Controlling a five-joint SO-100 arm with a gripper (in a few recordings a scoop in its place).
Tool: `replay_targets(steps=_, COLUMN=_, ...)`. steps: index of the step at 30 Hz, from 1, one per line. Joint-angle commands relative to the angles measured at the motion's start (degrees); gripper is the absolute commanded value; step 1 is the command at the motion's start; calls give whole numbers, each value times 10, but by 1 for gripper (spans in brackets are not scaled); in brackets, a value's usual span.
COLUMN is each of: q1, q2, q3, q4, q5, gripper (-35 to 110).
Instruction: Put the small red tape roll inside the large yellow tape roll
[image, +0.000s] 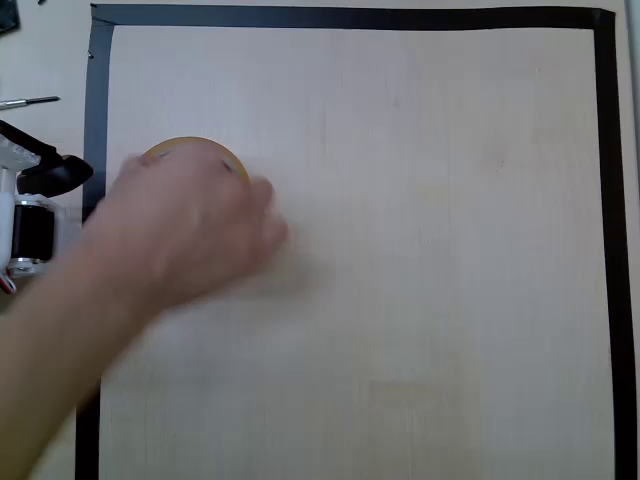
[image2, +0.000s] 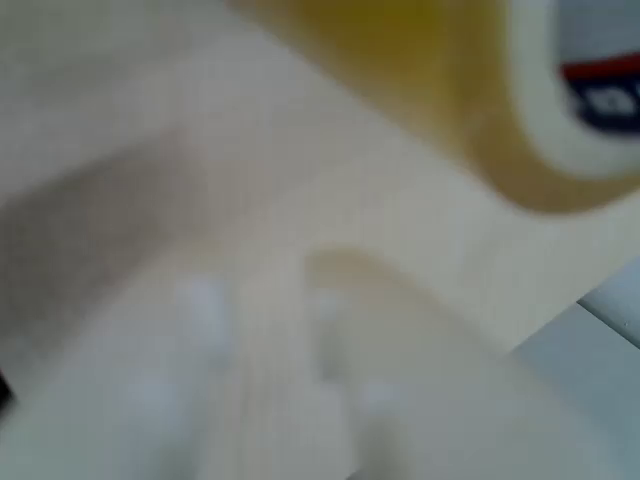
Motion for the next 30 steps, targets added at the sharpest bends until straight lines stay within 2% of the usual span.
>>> replay_targets(steps=1, q1=5, q2=8, q3=-15, q4=16, q5=-7, gripper=3)
replay_targets(steps=23, q1=5, q2=8, q3=-15, q4=16, q5=-7, gripper=3)
replay_targets(steps=30, q1=-47, q2=9, q3=-14, q4=12, q5=-8, gripper=3)
